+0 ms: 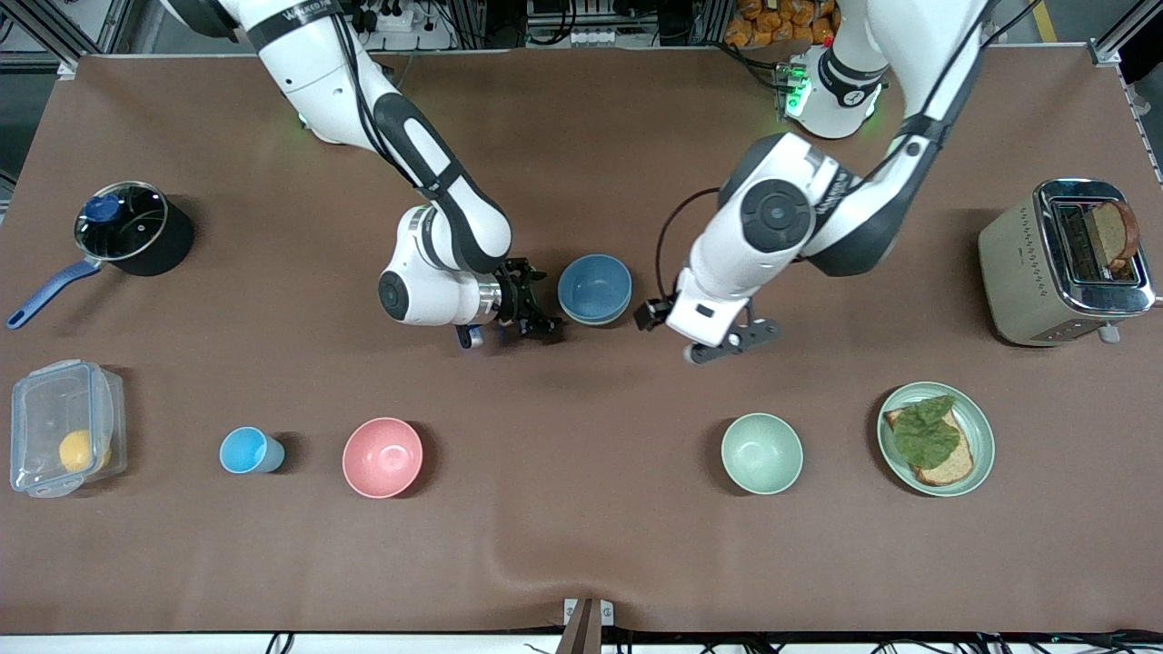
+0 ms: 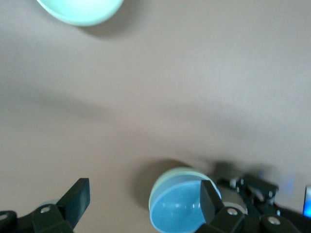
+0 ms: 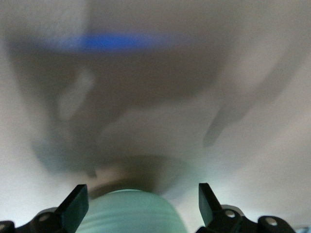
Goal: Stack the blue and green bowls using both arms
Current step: 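Open both grippers and withdraw them from the stacked bowls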
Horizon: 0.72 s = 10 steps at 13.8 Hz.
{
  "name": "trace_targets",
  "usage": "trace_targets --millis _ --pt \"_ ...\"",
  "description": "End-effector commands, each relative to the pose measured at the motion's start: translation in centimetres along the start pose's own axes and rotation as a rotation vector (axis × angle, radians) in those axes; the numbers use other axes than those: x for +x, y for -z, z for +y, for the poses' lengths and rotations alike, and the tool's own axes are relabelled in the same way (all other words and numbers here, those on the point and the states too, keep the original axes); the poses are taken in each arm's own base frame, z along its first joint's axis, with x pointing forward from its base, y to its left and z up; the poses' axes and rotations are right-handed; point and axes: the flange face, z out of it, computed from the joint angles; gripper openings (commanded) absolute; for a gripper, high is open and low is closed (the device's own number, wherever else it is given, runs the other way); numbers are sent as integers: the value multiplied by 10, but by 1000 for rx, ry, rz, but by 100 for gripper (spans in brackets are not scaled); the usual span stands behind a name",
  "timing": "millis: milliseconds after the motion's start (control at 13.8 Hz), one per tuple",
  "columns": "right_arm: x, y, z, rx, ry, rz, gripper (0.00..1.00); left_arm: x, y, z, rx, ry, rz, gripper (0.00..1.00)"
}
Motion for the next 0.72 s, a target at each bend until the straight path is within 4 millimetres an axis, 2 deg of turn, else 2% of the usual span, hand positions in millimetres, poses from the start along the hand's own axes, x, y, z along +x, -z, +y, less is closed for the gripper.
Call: trace_targets --millis 0,145,289,434,507,651 --pt "11 57 11 -100 37 -25 100 23 38 -24 24 -8 86 100" --pt "25 100 20 -193 72 -8 100 46 62 -51 24 -44 114 100" --pt "48 147 29 -276 85 16 100 60 83 -78 55 -115 114 100" --pt "55 186 33 -341 96 13 100 71 103 -104 79 -170 111 100" --pt "60 205 35 -380 113 19 100 74 111 -114 93 -187 110 100" --pt "75 249 41 -408 159 -33 100 84 116 -138 131 -223 72 100"
